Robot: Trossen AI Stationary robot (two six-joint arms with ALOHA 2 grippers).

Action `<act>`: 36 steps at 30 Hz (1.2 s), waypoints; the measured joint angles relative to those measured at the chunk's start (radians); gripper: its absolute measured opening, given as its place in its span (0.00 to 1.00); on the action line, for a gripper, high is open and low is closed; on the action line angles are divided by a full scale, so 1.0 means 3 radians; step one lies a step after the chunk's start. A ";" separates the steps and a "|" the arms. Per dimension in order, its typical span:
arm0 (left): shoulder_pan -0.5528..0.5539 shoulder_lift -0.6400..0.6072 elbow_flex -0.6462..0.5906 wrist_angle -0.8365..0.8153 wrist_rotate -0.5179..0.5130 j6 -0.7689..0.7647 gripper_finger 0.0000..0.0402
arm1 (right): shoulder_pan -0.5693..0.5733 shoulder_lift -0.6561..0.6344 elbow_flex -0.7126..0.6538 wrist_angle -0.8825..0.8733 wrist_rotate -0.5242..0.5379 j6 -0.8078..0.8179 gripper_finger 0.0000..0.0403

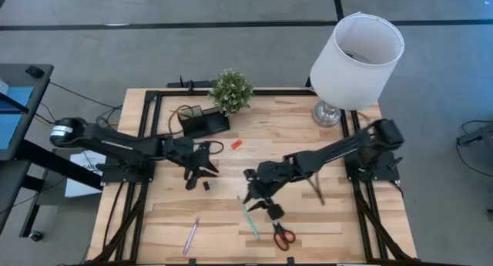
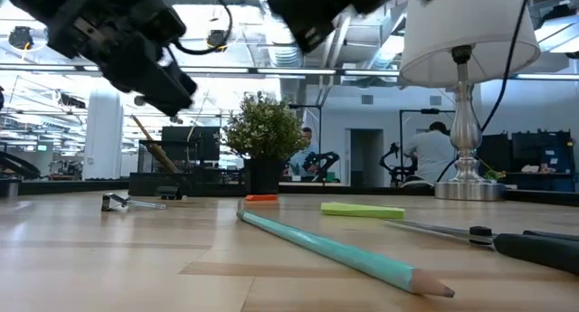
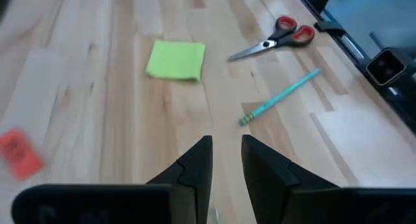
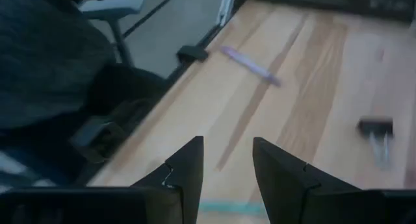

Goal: Pick and place office supplies into organizer
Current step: Put the sky blue pencil into the black organizer

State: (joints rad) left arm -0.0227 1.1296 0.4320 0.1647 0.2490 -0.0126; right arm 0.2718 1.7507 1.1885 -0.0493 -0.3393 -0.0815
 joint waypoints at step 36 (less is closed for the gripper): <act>-0.0187 0.2803 0.1014 0.1694 0.1335 0.1415 0.19 | 0.0403 -0.0164 -0.0006 -0.0326 0.0034 0.0543 0.31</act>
State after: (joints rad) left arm -0.0788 1.9705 0.7363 0.6728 0.6495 0.4118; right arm 0.3928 1.7015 1.1866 -0.1470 -0.3291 0.0815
